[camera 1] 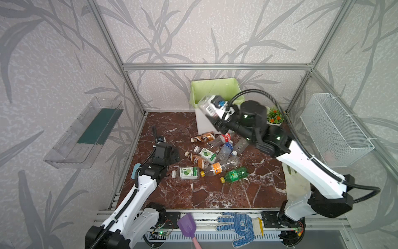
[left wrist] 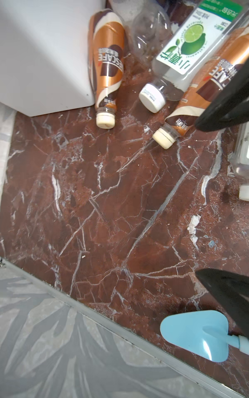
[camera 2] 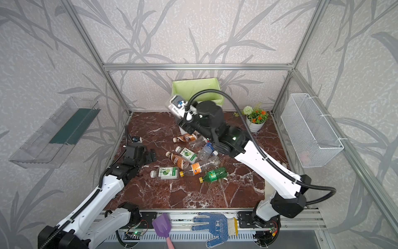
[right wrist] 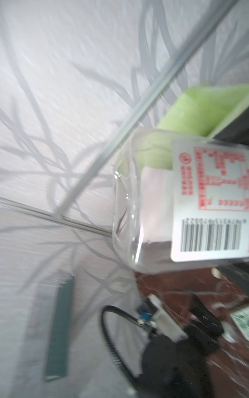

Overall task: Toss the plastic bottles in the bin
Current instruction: 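Lift the red-labelled bottle with the right gripper and release it into the bin, then withdraw the right gripper toward the plant while the left gripper grasps a lime-labelled juice bottle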

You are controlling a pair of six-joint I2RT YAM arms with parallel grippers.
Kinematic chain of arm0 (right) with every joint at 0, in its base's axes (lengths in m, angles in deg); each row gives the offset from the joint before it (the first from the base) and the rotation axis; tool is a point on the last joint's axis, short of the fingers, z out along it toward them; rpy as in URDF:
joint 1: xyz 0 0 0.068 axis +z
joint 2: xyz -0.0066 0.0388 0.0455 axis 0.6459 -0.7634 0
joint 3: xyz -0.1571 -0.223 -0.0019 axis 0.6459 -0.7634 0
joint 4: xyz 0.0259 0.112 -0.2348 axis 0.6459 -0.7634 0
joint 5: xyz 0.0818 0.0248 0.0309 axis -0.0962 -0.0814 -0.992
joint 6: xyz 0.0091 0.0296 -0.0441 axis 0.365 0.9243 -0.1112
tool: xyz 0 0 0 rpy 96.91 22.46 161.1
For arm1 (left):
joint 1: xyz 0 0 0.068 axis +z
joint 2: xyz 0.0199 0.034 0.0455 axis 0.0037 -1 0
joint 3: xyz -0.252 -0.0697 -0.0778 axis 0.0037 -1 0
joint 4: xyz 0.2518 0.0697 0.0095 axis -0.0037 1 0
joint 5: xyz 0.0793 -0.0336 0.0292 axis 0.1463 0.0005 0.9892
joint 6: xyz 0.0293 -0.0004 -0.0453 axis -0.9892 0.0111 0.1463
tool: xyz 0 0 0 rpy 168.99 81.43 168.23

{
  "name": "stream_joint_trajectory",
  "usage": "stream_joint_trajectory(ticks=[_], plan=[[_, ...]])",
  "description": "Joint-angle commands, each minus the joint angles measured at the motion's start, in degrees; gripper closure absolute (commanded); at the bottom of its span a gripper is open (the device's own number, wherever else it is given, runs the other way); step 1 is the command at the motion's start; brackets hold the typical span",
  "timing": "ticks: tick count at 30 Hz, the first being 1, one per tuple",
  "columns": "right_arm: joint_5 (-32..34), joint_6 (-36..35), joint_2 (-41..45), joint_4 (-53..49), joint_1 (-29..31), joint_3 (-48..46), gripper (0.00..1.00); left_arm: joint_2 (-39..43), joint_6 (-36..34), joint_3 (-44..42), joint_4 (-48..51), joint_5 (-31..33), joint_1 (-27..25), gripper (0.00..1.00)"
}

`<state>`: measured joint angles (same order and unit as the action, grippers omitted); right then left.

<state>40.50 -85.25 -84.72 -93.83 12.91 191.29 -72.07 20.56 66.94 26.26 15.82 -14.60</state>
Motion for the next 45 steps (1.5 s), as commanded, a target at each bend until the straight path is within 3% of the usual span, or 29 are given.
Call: stream_joint_trajectory(ticks=[1, 5, 10, 13, 15, 17, 18, 21, 26, 33, 40, 45], plan=[[-2.4, -5.7, 1.4, 14.2, -2.6, 1.0, 0.57, -1.0, -3.3, 2.2, -1.1, -0.7, -1.7, 0.01], [-8.3, 4.3, -3.7, 13.8, -12.5, 6.2, 0.56, -2.0, -4.4, 2.5, -1.8, 1.5, -5.0, 0.01], [-13.4, 13.6, -22.0, 2.1, -20.9, 20.7, 0.54, -3.7, -7.6, 3.9, -0.2, 6.1, -9.8, 0.01], [-12.6, 17.3, -36.6, -11.0, -24.3, 40.3, 0.39, -4.3, -9.6, 5.5, 1.9, 7.6, -11.7, 0.01], [-10.7, 18.2, -46.6, -19.3, -25.4, 58.1, 0.19, -4.2, -10.8, 6.4, 3.3, 8.5, -12.6, 0.01], [-9.0, 18.3, -52.5, -23.8, -25.7, 71.9, 0.1, -3.7, -12.3, 6.6, 3.8, 8.8, -13.3, 0.01], [-8.1, 18.4, -51.1, -22.8, -25.7, 71.7, 0.08, -3.5, -13.3, 6.7, 4.2, 8.9, -13.8, 0.01], [-7.0, 18.7, -40.9, -16.2, -25.7, 56.1, 0.01, -3.3, -16.7, 7.5, 6.0, 10.2, -15.6, 0.01], [-7.6, 18.9, -22.3, 3.1, -25.8, 23.4, 0.01, -4.2, -26.9, 9.4, 10.3, 10.3, -19.2, 0.01], [-5.7, 20.9, -5.3, 12.5, -26.9, -5.6, 0.01, -11.4, -43.9, 11.5, 20.1, 3.6, -26.7, 0.01], [-12.3, 34.4, 8.4, 16.4, -38.4, -32.9, 0.01, -19.3, -46.6, 12.7, 26.1, -2.0, -30.2, 0.1], [-13.8, 37.2, 14.0, 16.4, -44.3, -44.8, 0.01, -21.7, -47.5, 10.4, 23.5, -4.1, -30.2, 0.12]])
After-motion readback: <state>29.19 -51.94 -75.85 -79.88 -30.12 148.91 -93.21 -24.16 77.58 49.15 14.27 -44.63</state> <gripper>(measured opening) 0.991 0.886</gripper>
